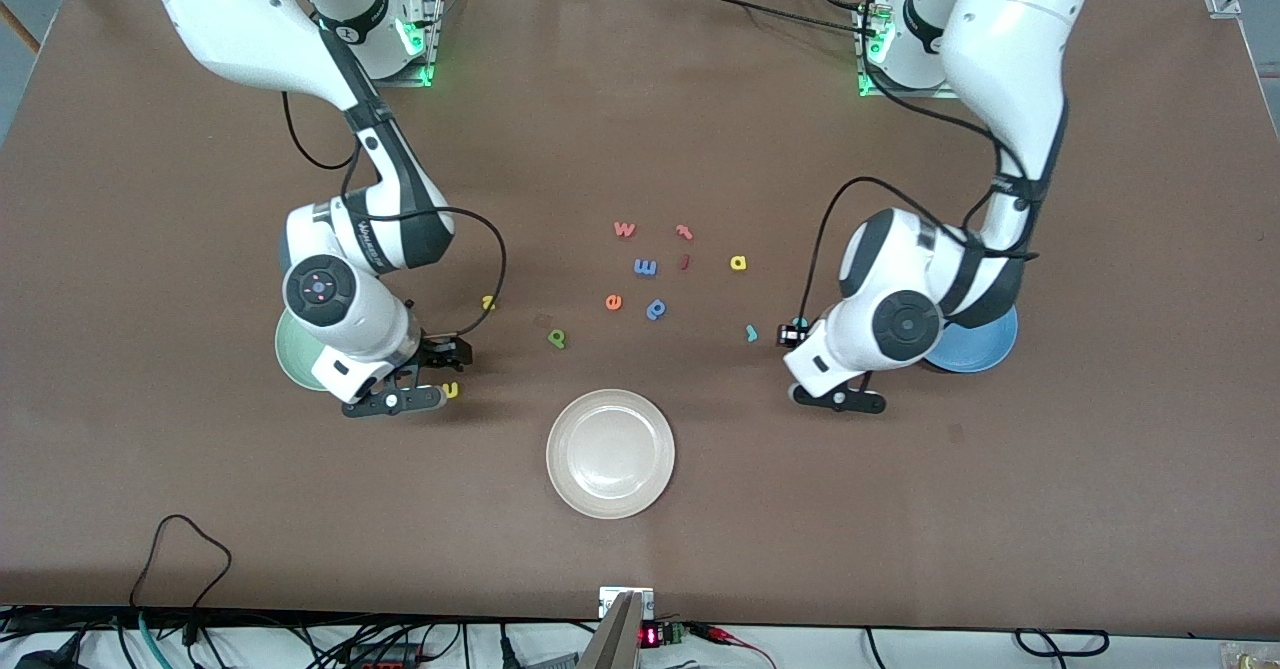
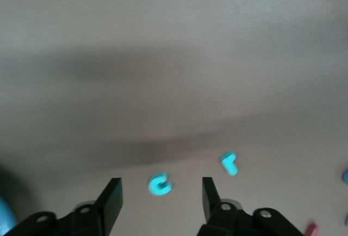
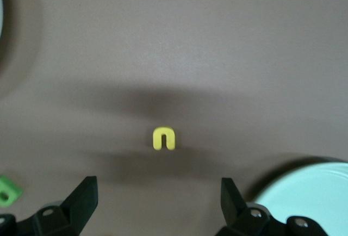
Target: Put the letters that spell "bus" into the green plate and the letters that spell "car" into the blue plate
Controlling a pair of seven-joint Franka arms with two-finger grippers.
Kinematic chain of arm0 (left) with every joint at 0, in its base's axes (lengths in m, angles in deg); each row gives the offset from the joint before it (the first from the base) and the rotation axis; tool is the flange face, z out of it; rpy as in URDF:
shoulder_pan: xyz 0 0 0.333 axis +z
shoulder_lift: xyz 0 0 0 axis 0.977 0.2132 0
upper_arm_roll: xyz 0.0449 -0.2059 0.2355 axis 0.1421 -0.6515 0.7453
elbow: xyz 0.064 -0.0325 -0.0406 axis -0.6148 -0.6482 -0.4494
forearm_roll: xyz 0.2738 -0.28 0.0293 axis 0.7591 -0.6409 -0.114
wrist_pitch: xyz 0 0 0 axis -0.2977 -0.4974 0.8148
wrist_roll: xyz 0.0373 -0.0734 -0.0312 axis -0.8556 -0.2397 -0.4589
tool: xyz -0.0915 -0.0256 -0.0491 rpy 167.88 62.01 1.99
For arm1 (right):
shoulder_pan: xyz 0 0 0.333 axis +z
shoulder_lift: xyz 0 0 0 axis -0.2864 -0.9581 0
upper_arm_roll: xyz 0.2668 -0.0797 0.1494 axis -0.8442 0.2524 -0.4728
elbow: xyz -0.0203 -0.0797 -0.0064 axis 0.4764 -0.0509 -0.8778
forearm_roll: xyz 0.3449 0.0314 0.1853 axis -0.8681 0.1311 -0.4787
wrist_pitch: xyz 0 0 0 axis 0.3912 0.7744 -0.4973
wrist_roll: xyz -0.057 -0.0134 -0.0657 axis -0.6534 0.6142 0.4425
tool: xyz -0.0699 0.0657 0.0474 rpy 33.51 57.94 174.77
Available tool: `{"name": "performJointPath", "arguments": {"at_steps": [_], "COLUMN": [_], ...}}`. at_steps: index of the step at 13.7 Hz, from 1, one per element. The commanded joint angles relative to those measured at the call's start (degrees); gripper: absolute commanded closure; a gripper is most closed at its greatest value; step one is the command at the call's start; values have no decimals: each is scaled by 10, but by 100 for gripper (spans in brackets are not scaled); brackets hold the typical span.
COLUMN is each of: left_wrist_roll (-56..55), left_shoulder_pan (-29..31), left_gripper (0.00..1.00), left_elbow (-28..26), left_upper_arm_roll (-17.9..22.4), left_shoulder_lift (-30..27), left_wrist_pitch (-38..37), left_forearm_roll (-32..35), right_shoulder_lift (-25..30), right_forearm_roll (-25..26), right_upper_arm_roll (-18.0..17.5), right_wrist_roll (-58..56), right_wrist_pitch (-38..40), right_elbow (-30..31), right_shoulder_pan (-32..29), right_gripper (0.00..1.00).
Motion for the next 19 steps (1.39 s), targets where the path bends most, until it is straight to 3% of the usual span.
{"name": "performJointPath", "arguments": {"at_steps": [1,8,10,13,15,19], "left_wrist_roll": [-54,-99,-114,-113,-112,-113], "left_shoulder_pan": [-22,-41,-49,-49,-50,-53], "left_gripper": [38,39,39,39,41,48], "left_elbow": [22,16,14,12,9,8], "left_upper_arm_roll": [6,6,6,6,6,6], "left_shoulder_lift": [29,52,56,56,57,59], "left_wrist_pitch": [24,52,49,46,46,46], "left_forearm_roll": [-8,-14,-14,-14,-14,-15], "right_shoulder_lift": [-31,-63,-76,-90,-90,-90], "right_forearm_roll": [-4,-4,1,1,0,-2], "right_upper_arm_roll": [8,8,8,8,8,8], "right_wrist_roll": [19,22,20,17,17,17], "right_wrist_pitch": [-43,-77,-84,-86,-86,-86], "right_elbow": [-12,-12,-12,-11,-12,-12], "right_shoulder_pan": [5,1,-1,-2,-1,4], "right_gripper": [0,1,7,27,35,38]}}
